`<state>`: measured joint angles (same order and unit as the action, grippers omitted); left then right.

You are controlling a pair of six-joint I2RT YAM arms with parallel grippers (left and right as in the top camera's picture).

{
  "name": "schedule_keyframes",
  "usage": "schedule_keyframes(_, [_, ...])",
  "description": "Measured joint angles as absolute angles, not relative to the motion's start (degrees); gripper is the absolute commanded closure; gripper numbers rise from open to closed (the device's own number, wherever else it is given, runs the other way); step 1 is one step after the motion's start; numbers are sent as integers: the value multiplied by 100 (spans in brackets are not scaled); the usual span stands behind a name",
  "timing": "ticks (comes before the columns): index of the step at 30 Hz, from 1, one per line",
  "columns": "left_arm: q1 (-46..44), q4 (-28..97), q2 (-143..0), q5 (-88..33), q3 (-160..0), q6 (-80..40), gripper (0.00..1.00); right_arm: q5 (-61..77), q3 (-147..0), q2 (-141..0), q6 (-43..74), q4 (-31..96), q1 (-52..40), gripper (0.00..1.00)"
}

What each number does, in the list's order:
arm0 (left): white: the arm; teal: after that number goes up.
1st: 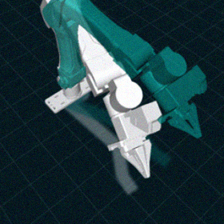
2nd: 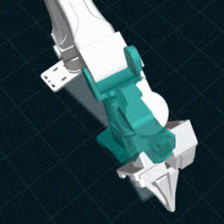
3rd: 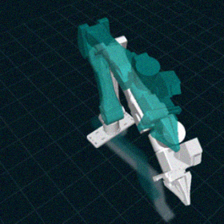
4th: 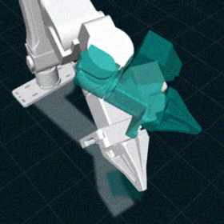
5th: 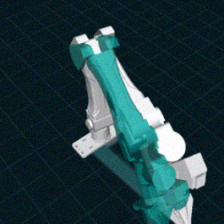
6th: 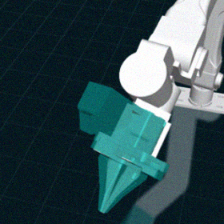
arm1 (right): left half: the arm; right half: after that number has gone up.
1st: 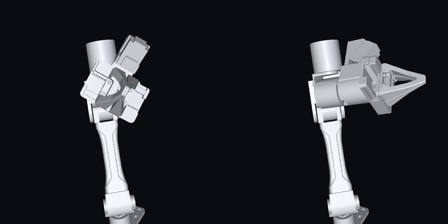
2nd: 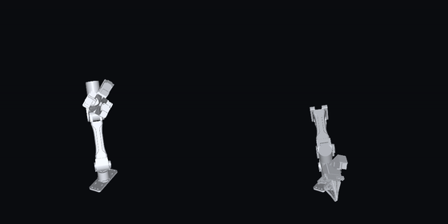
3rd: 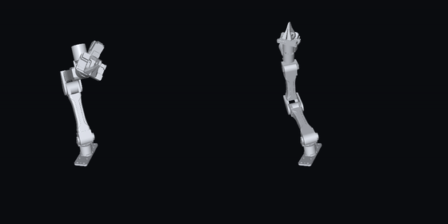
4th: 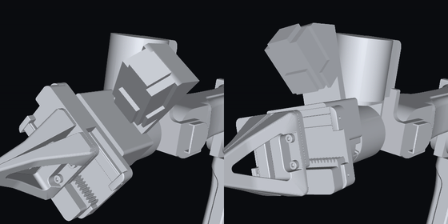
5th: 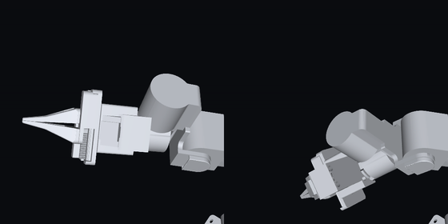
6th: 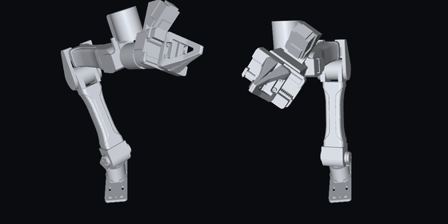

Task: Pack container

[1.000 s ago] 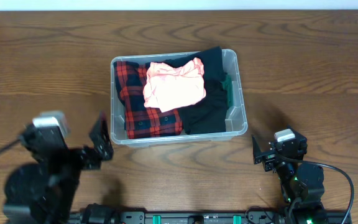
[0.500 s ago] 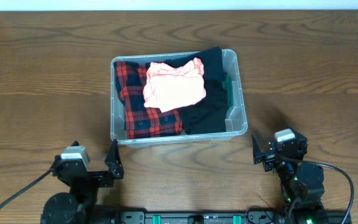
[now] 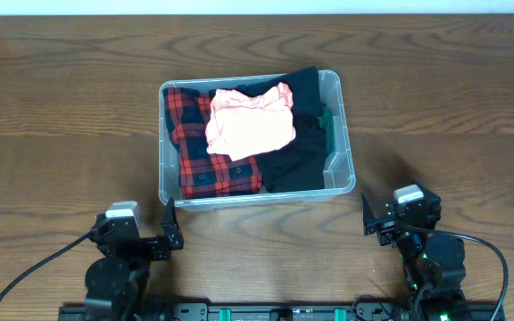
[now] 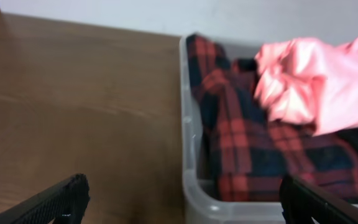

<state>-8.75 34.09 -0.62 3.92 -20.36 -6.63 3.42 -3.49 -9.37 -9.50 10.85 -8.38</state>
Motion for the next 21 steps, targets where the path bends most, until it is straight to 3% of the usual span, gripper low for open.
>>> schedule_keyframes(11, [-875, 2394, -43, 620, -913, -598, 2, 344, -349, -937, -950, 1085, -836, 1])
schedule_keyframes(21, [-875, 2346, -21, 622, -880, -596, 2, 342, -349, -937, -947, 1085, -836, 1])
